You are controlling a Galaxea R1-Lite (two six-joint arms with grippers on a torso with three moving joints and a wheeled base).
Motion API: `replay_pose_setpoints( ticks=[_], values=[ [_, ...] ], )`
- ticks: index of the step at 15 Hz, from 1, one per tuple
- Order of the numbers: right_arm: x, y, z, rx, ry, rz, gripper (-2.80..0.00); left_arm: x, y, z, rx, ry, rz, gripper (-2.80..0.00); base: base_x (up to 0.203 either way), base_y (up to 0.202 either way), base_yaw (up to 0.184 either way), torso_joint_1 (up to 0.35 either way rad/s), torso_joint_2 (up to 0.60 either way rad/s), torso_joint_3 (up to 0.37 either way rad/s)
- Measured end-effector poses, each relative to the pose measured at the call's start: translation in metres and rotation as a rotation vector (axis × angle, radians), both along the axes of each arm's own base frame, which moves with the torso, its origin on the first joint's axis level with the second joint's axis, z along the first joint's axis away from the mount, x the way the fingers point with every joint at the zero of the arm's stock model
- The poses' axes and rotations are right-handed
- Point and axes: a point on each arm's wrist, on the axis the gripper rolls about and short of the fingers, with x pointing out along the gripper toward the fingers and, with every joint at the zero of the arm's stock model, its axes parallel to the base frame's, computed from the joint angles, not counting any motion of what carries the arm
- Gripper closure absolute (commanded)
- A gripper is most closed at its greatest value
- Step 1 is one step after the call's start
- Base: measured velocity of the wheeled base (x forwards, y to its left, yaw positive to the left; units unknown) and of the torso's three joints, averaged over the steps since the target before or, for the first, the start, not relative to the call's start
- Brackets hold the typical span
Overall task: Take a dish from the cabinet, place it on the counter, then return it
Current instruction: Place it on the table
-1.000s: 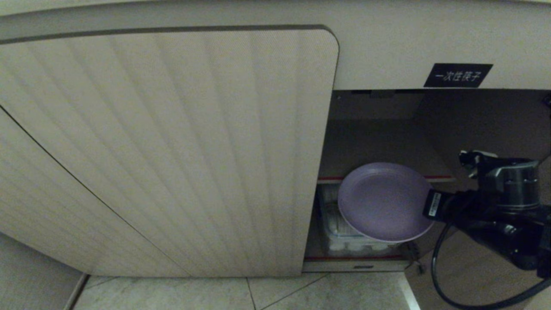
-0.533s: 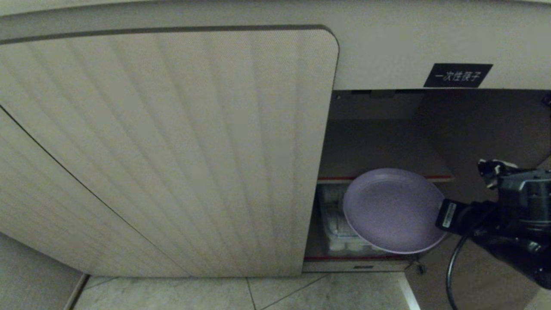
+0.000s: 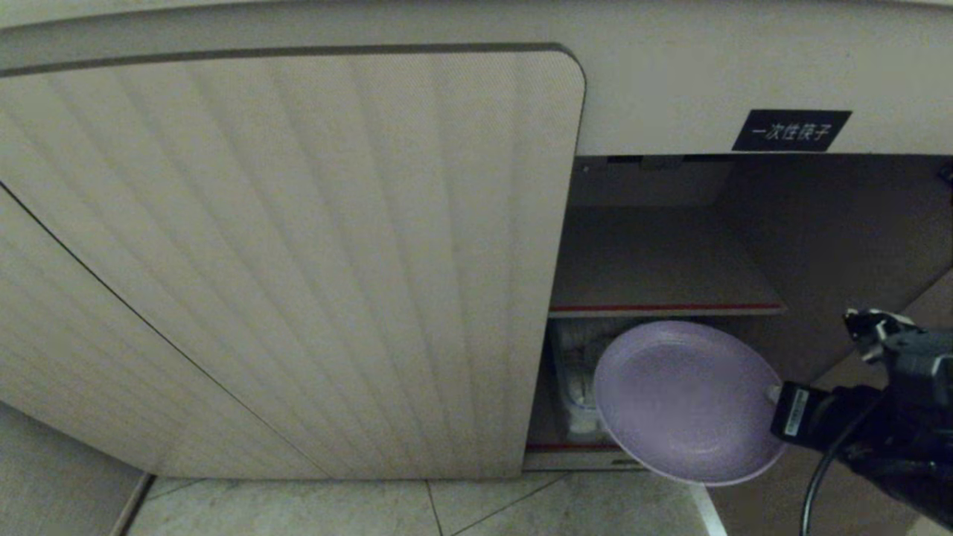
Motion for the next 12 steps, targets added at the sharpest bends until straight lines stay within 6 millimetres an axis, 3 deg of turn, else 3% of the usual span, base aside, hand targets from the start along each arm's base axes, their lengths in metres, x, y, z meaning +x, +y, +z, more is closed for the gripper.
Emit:
replay_pose_setpoints(
  ticks=[12],
  values=[
    [-0.019, 0.0, -0.007, 0.084, 0.062, 0.013, 0.0, 0.0, 0.0, 0.0, 0.0, 0.0, 0.0, 0.0, 0.0, 0.0, 0.0, 0.0, 0.0, 0.0]
  ],
)
